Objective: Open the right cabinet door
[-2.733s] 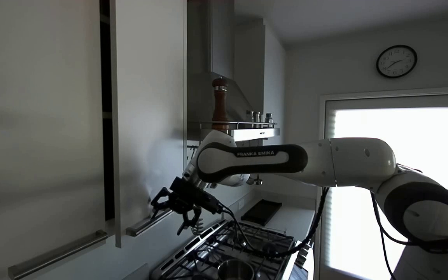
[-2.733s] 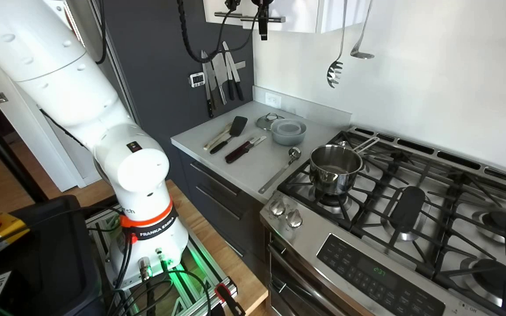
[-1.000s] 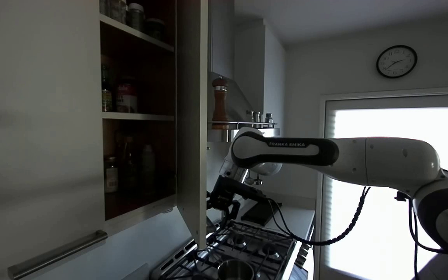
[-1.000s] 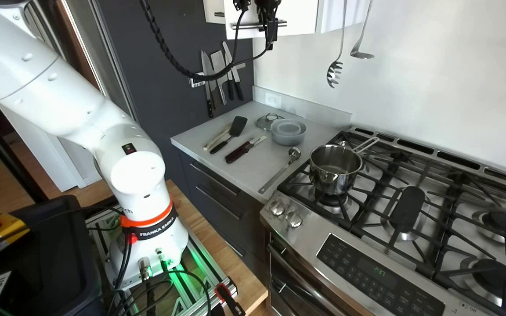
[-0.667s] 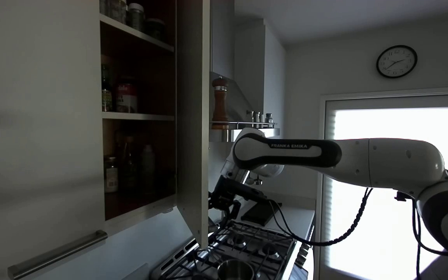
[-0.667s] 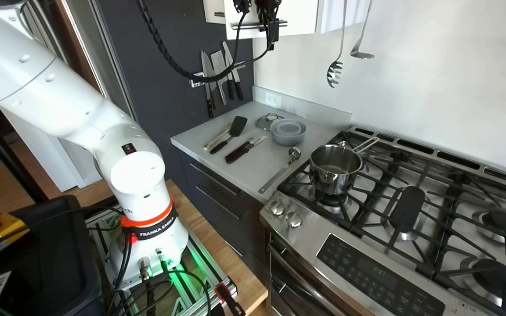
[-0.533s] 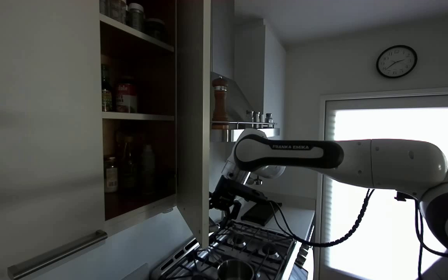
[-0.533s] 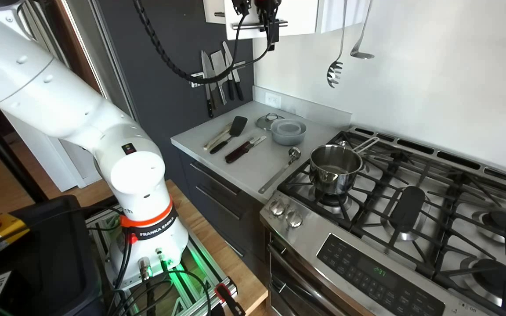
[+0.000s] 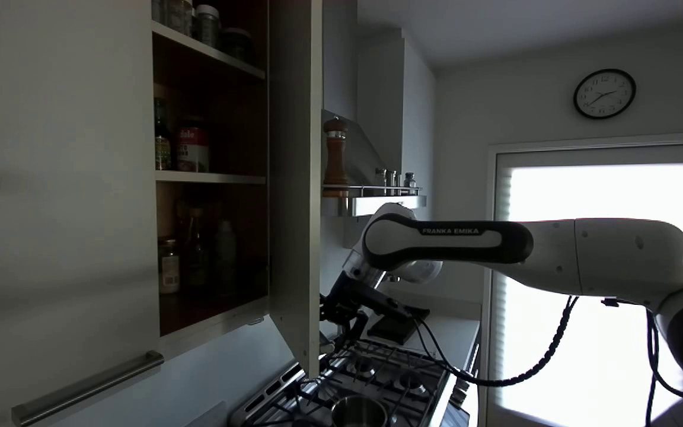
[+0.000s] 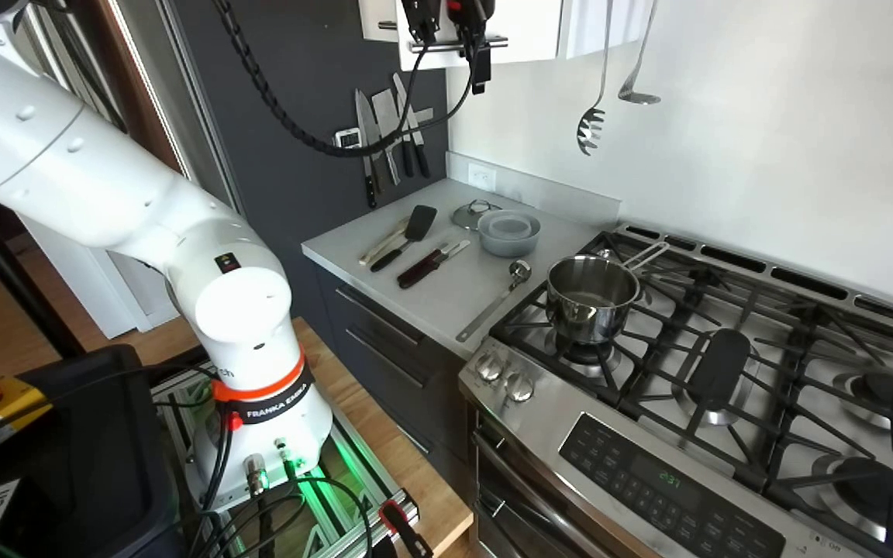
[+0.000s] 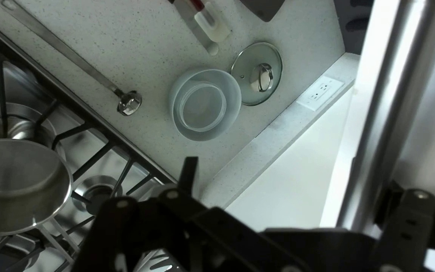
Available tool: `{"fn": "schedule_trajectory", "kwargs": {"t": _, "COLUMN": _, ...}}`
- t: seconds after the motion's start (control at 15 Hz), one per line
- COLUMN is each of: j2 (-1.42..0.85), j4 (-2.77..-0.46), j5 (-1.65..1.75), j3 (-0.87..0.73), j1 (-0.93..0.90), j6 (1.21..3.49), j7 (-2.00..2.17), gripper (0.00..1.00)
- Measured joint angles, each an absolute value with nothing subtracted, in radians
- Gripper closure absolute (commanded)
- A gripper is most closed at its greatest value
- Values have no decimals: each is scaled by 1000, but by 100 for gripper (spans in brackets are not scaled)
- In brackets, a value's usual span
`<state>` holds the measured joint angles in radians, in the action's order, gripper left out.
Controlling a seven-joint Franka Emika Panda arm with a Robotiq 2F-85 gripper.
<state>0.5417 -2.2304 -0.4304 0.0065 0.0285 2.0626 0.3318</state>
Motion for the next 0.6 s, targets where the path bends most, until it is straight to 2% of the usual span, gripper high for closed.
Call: {"fn": "schedule_trajectory", "kwargs": {"t": 0.6, "j2": 575, "j4": -2276, "j5": -467, "j3": 4, "j1": 30, "j6": 2153, "j7": 344, "gripper": 0}}
